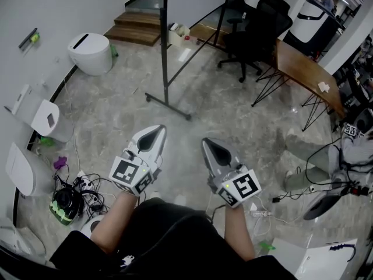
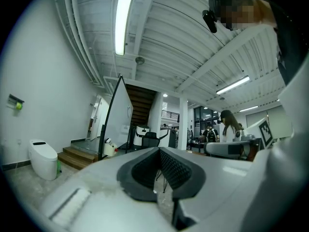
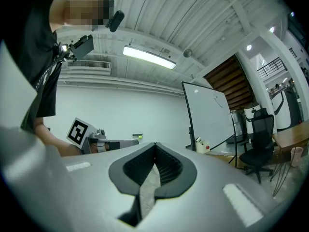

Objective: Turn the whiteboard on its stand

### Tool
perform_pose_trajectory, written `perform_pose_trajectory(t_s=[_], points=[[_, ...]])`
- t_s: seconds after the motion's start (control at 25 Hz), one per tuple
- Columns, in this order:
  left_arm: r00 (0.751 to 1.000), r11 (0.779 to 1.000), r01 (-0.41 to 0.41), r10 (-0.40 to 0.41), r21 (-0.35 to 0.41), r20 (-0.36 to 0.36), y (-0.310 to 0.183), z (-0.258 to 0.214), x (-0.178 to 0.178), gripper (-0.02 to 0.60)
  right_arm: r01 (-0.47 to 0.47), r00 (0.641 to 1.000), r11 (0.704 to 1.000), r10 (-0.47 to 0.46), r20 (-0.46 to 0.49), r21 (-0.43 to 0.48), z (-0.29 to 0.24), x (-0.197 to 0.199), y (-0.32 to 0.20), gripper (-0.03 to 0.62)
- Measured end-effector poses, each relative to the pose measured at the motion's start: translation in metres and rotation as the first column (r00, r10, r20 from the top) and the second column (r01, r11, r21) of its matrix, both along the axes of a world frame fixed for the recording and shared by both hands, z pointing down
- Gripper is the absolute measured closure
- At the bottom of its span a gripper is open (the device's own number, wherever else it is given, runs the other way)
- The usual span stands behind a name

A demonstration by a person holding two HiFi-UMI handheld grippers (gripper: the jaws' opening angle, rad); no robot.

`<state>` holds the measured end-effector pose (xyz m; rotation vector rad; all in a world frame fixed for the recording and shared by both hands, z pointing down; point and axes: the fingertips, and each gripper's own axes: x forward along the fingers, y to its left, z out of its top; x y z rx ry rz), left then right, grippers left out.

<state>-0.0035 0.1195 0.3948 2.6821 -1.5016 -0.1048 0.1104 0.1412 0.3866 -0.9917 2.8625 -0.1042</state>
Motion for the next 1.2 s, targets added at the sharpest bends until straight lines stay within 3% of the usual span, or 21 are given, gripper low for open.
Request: perform_pose_trajectory(t_s=[0.68,1.2], points=[[1.000,1.000,-0.004,0.004,-0.016,0.011,-0.027,0.010,0.010,0.577,-0.022,1.000,1.000,0.021,-0.014,-0.009,0.009,0.019,-0.026,0.589],[0.998,0.998,-0.055,0.055,-0.011,0.016,-0.117,0.008,-0.011,0.577,-0.061,0.998,0.998,0.061,-0.018,0.000,0.005,-0.008,-0.108,0.589]])
